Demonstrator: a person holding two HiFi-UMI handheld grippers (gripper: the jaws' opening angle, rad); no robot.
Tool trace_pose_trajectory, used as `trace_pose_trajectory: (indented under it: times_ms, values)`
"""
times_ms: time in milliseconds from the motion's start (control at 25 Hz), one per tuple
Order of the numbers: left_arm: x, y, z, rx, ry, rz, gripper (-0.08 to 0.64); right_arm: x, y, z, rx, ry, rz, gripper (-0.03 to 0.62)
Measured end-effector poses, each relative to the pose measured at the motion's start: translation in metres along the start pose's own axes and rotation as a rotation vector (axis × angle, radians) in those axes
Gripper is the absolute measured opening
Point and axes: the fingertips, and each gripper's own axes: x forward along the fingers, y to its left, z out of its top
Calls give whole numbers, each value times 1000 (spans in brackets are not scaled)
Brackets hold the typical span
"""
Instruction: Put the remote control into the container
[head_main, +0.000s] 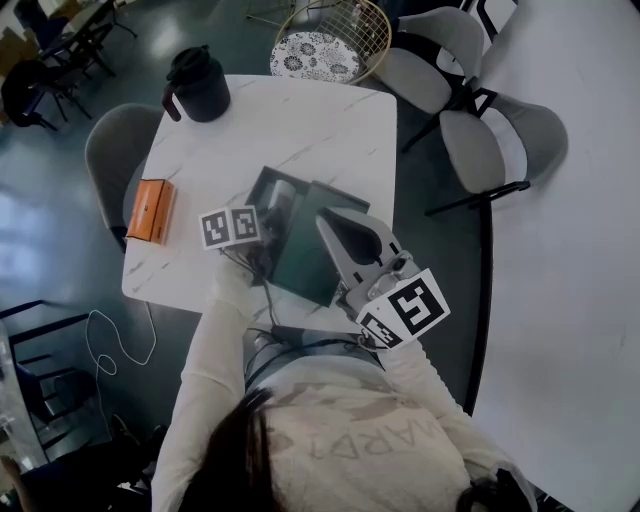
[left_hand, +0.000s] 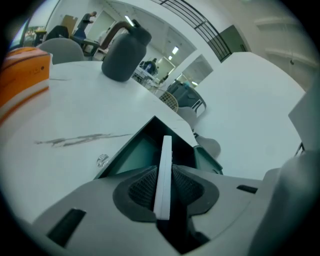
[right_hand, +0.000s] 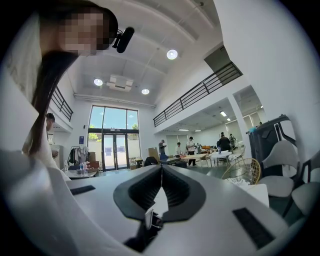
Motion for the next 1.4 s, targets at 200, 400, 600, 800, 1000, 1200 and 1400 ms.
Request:
trace_pose_trajectory:
  times_ms: [200,400,600,800,1000,1200,1400]
  values:
    - [-2,1,0,-111,-29,-32,89,0,3,1,0,-2,6,17]
    - [5,-6,-13,-358,8,-182,86,-3,4,1,-3,-4,10,17]
    - [9,-2,-14,-351,23,-153,87,-5,2,1,-3,-1,6,17]
    - [14,-2,-18,-159,75,-18,89,-5,3,1,-2,-2,11,17]
    - [10,-2,-15,91,65,111,121,-5,4,1,0,-6,14,17]
    - [8,-5,-15,205,53,165,147,-6,7,2,2,-9,22,17]
    - [5,-4,-10,201,16,169,147,-8,7,4,-2,-12,20,17]
